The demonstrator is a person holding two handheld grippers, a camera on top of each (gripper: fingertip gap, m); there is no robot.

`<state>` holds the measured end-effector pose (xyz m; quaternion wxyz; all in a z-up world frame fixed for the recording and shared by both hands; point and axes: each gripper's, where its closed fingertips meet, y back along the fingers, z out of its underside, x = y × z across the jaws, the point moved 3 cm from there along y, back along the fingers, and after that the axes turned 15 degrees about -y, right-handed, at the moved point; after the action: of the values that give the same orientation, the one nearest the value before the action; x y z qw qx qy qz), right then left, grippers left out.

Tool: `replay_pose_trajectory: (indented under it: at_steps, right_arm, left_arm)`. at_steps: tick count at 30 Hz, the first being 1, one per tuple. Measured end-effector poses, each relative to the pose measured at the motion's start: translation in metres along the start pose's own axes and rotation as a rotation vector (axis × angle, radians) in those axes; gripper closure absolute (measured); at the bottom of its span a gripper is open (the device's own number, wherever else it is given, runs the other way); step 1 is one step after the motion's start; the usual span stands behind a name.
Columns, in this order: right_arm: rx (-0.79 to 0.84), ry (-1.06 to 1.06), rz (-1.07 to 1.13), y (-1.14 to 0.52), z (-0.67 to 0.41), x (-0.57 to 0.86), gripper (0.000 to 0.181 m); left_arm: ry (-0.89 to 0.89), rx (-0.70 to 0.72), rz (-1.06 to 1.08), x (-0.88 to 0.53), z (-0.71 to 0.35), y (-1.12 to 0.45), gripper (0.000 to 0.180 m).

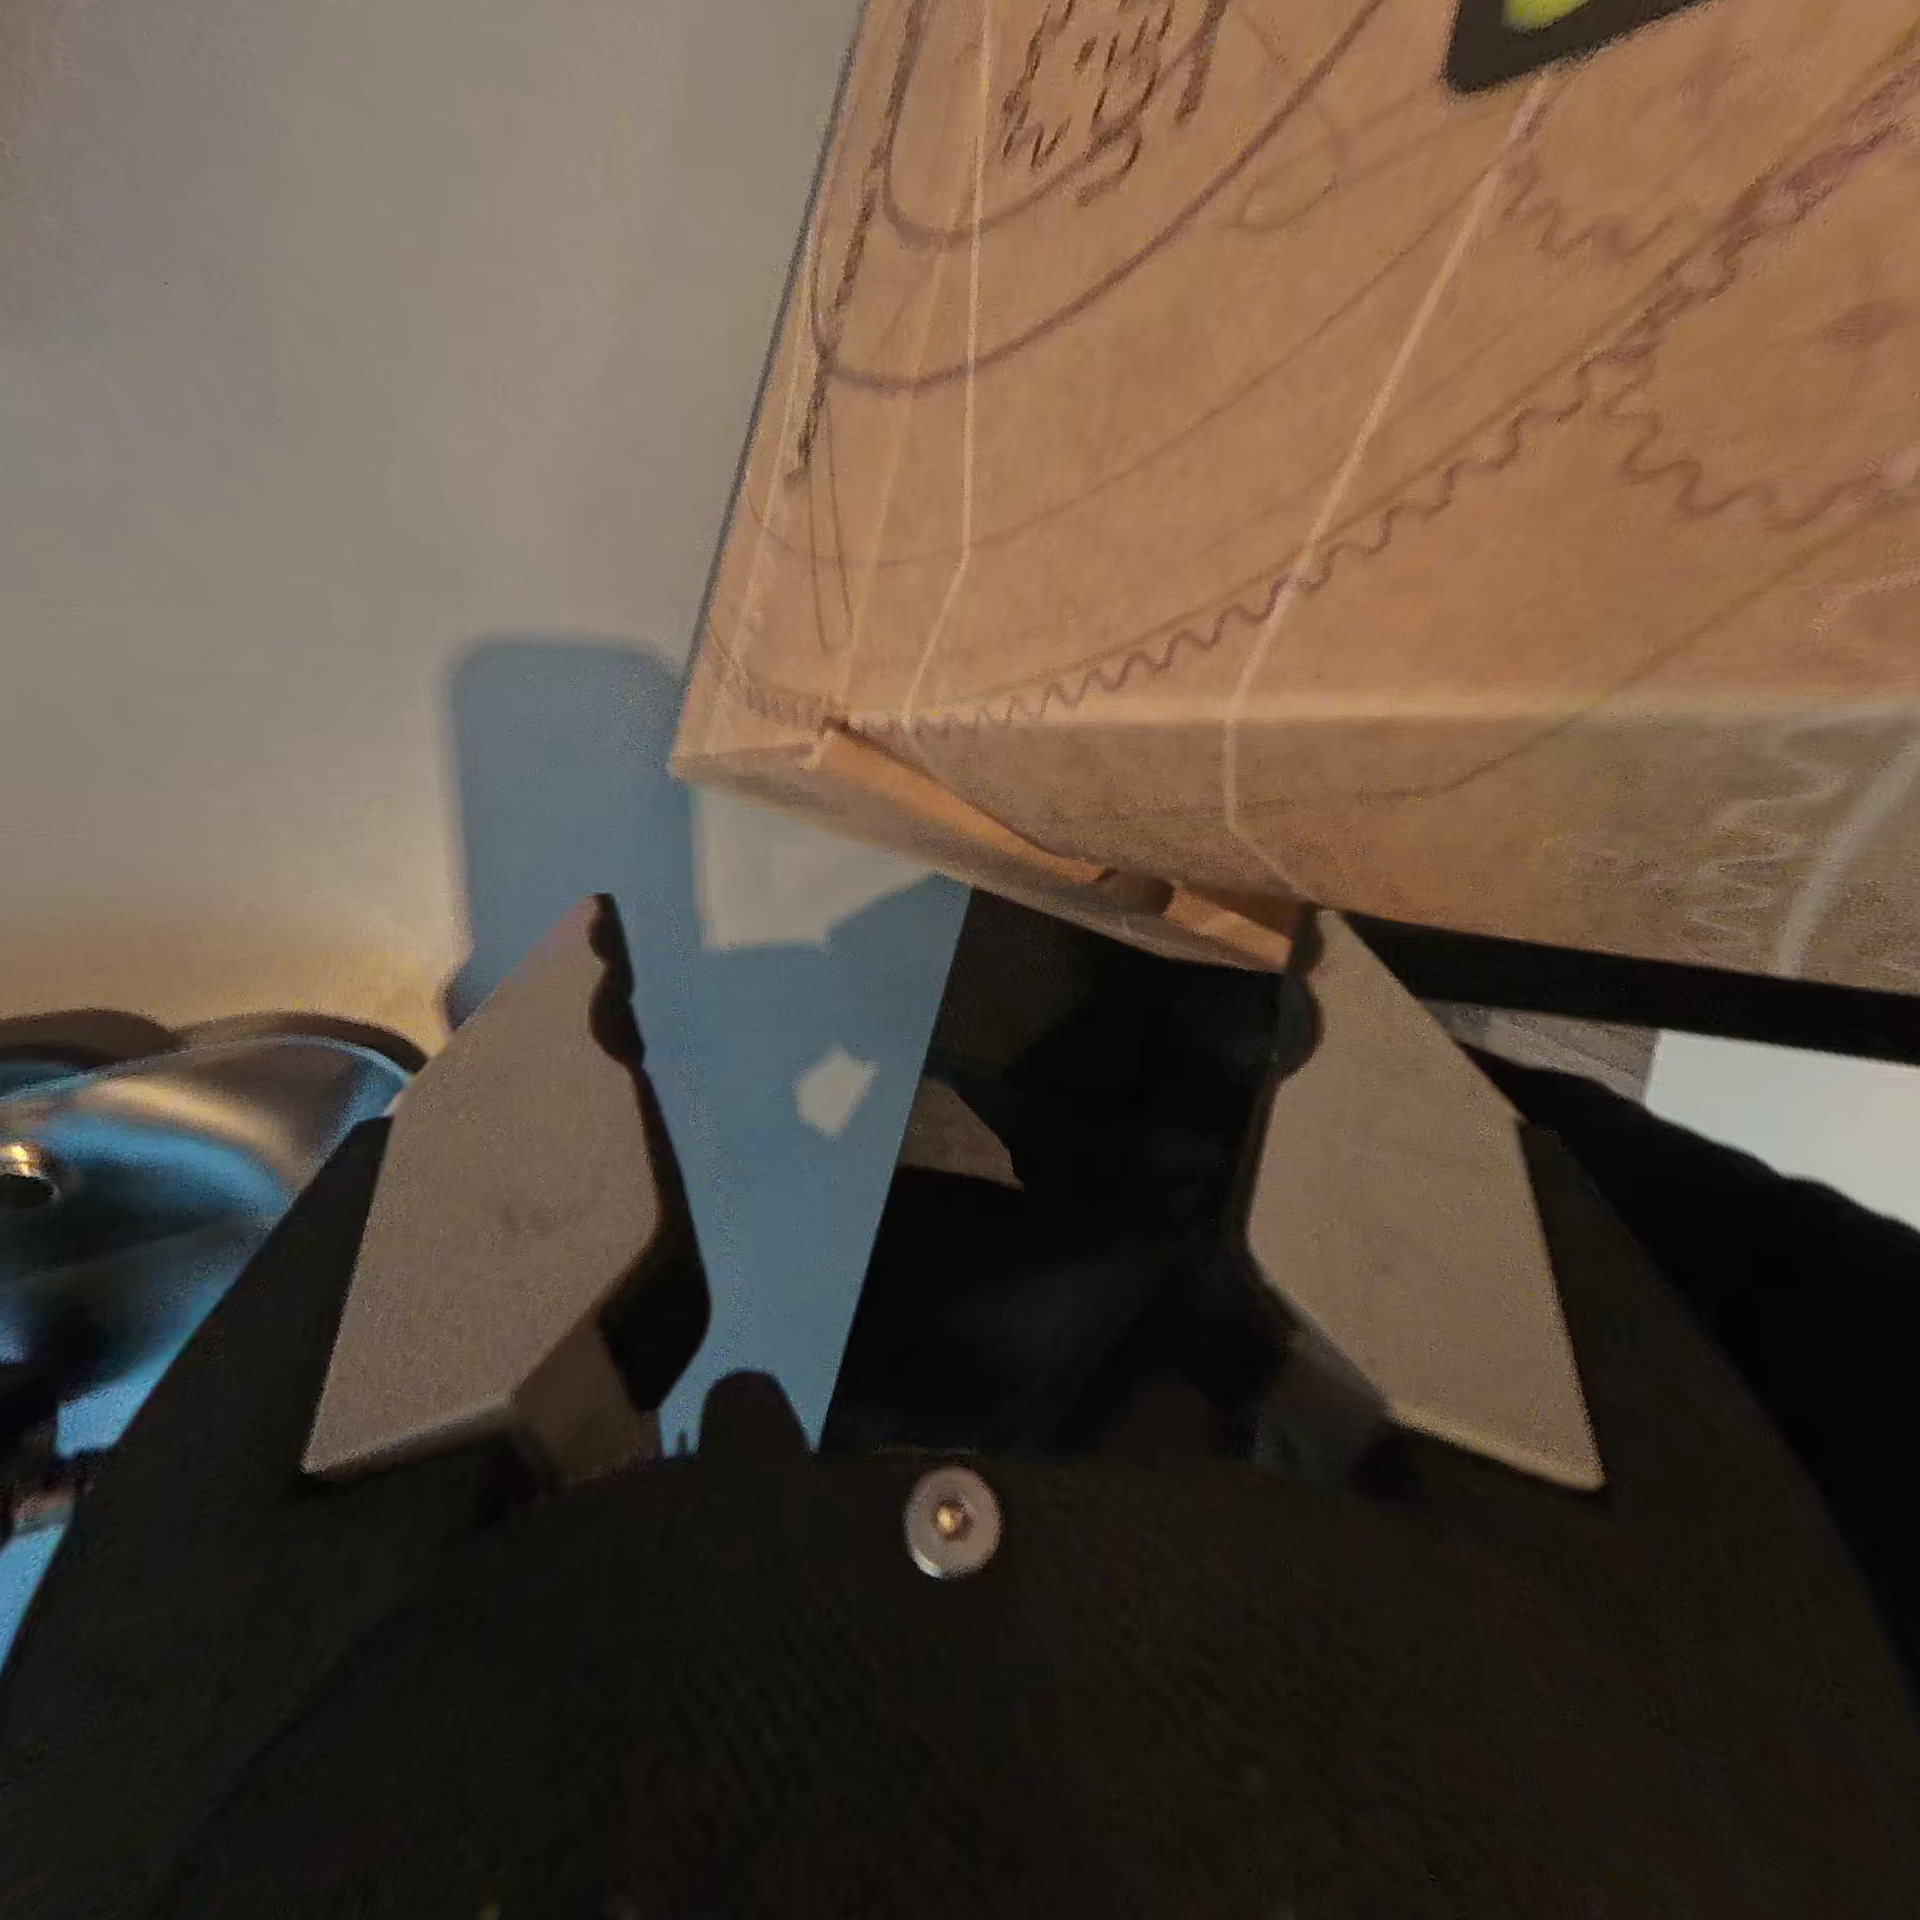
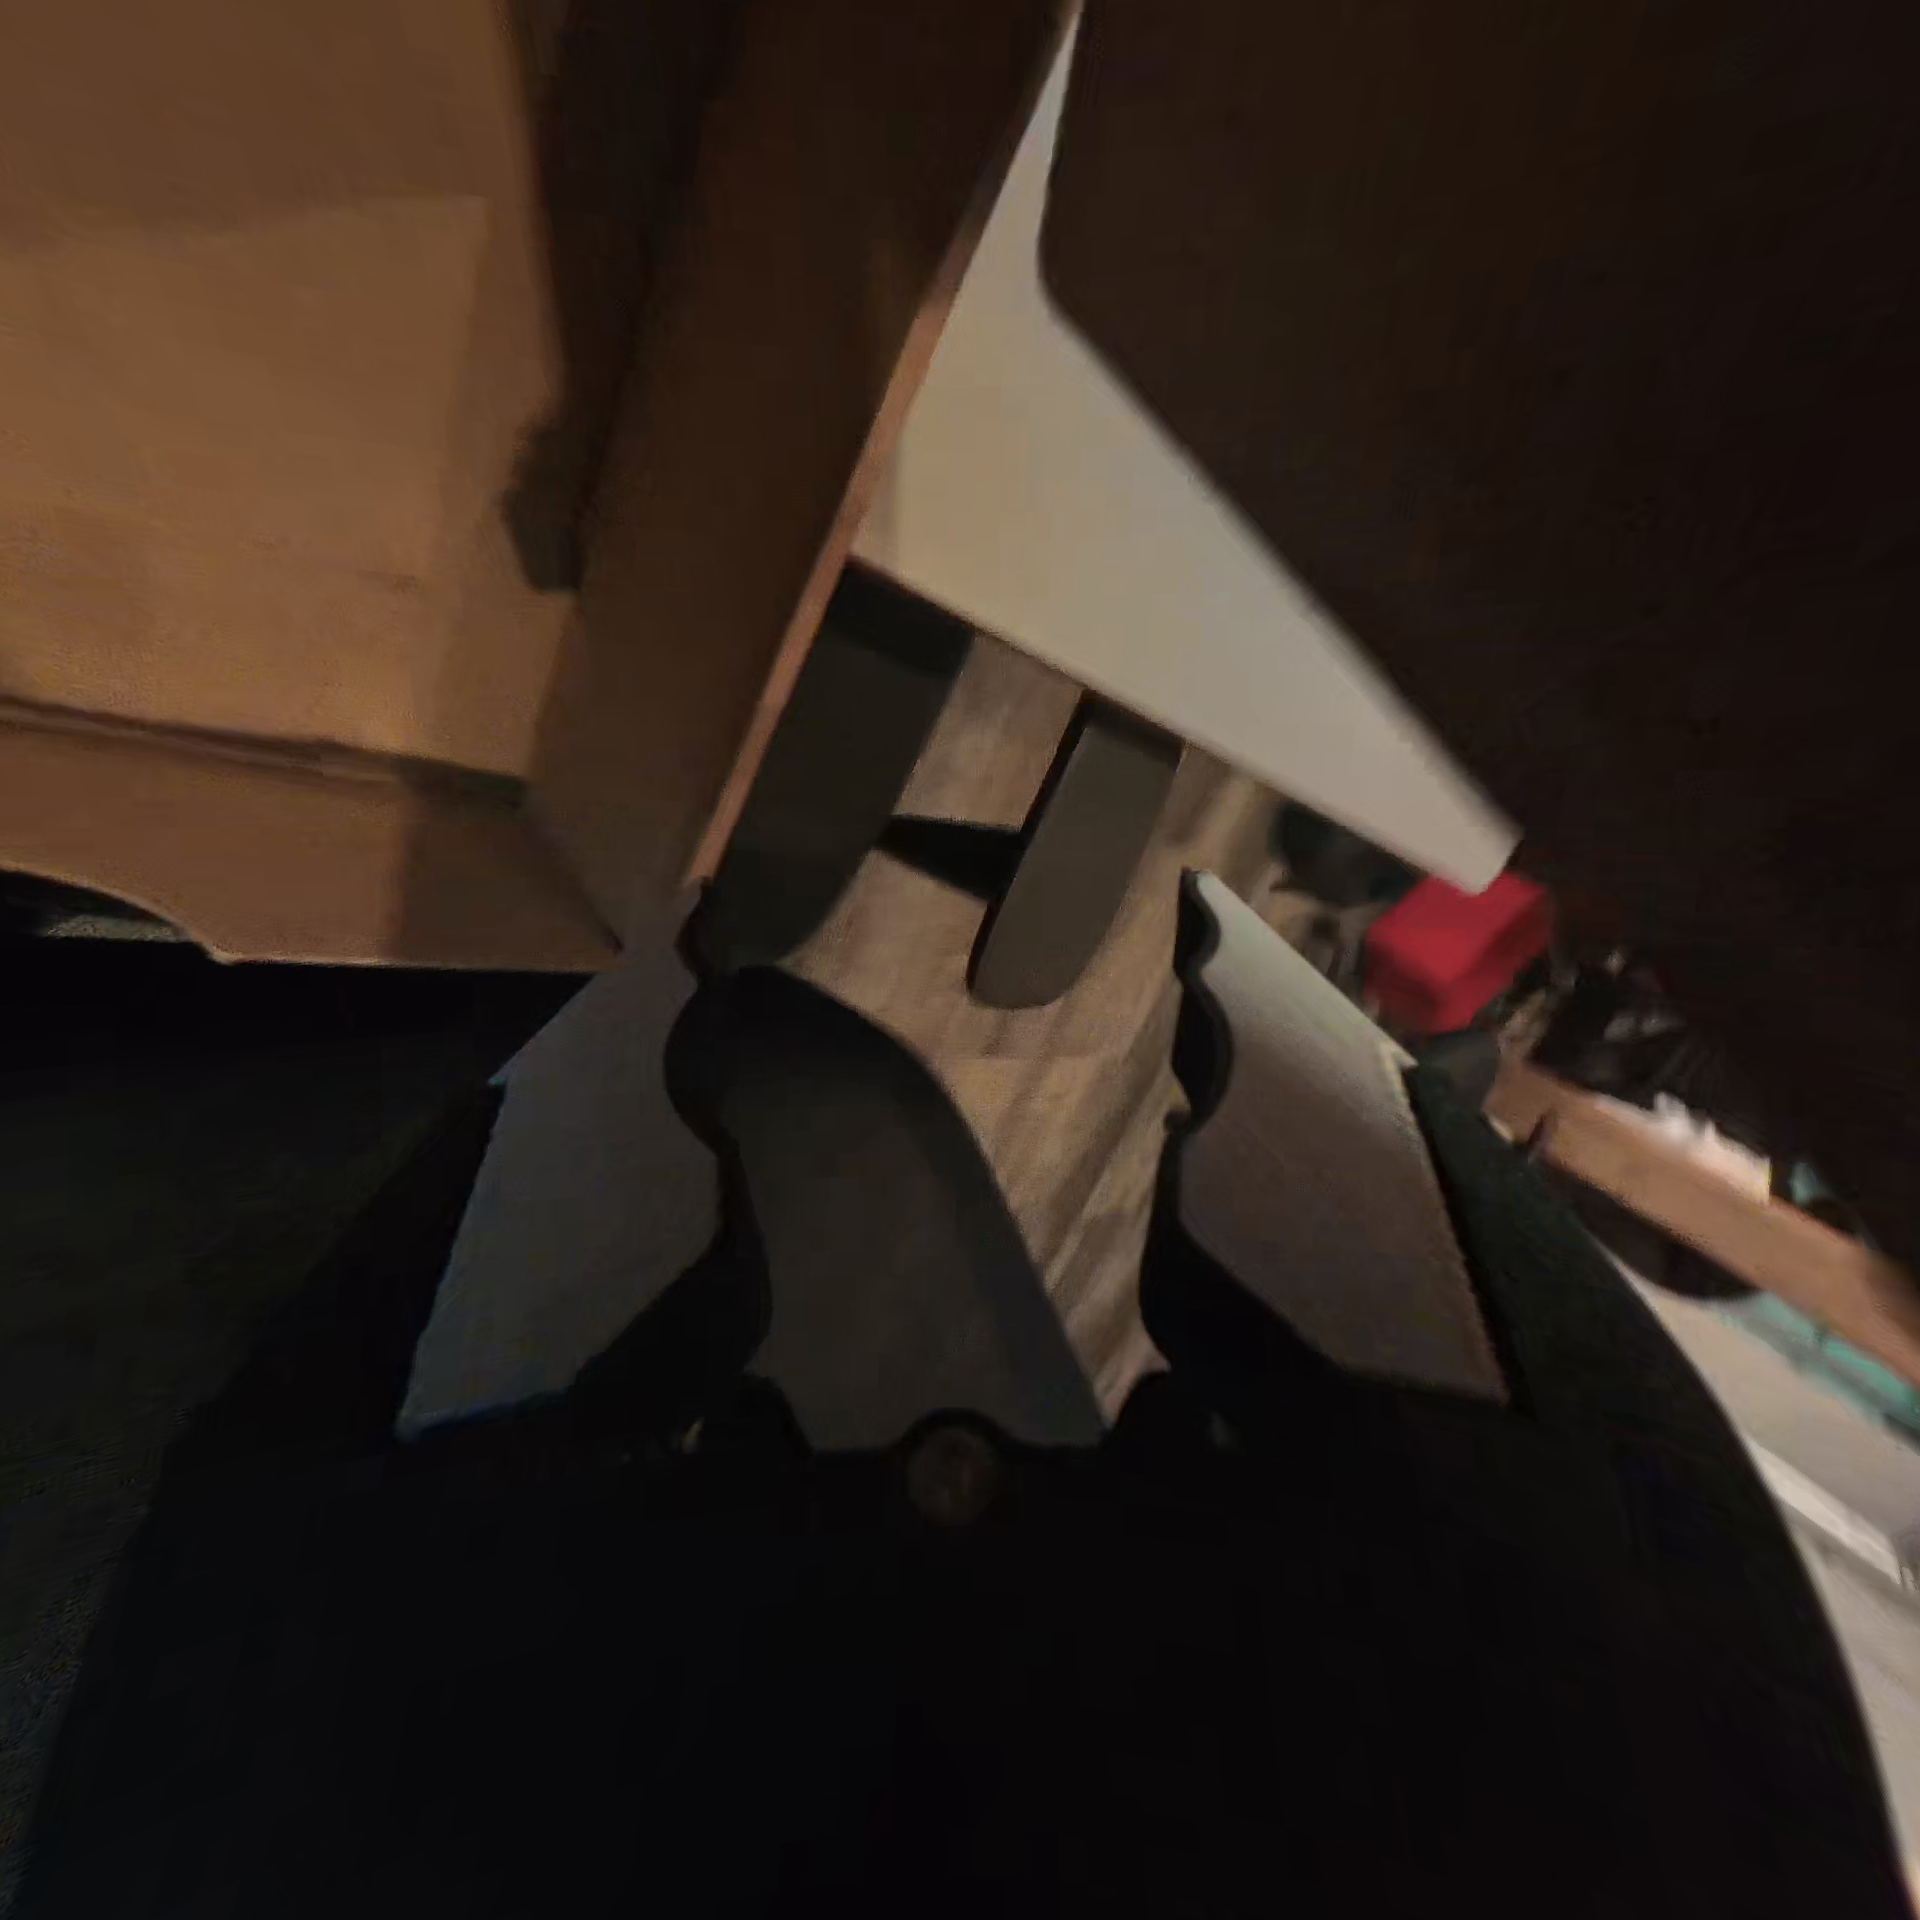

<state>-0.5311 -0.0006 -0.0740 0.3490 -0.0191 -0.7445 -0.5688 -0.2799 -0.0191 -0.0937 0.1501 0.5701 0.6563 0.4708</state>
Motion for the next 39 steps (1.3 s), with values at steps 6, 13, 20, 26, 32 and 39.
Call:
replay_pose_trajectory:
  at_steps: [6, 13, 20, 26, 32, 39]
  right_arm:
    - [-0.012, 0.054, -0.097, -0.004, -0.059, 0.007, 0.1]
    - [0.056, 0.175, -0.162, -0.005, -0.113, 0.013, 0.111]
    - [0.079, 0.289, -0.033, -0.002, -0.09, 0.048, 0.107]
    - [-0.057, 0.132, -0.107, -0.014, -0.011, 0.073, 0.105]
    - [-0.275, 0.103, -0.219, -0.044, 0.035, 0.036, 0.107]
    - [-0.24, 0.036, -0.363, -0.035, 0.022, 0.002, 0.106]
  left_arm:
    - [0.044, 0.048, -0.019, -0.005, -0.047, -0.032, 0.067]
    - [-0.158, 0.13, -0.152, -0.002, -0.086, -0.015, 0.069]
    - [-0.151, 0.177, -0.144, 0.0, -0.129, -0.018, 0.069]
    - [-0.163, 0.163, -0.144, 0.015, -0.107, -0.021, 0.069]
    - [-0.185, 0.136, -0.137, 0.014, -0.067, -0.021, 0.069]
    - [-0.315, 0.183, -0.147, 0.02, -0.085, 0.012, 0.069]
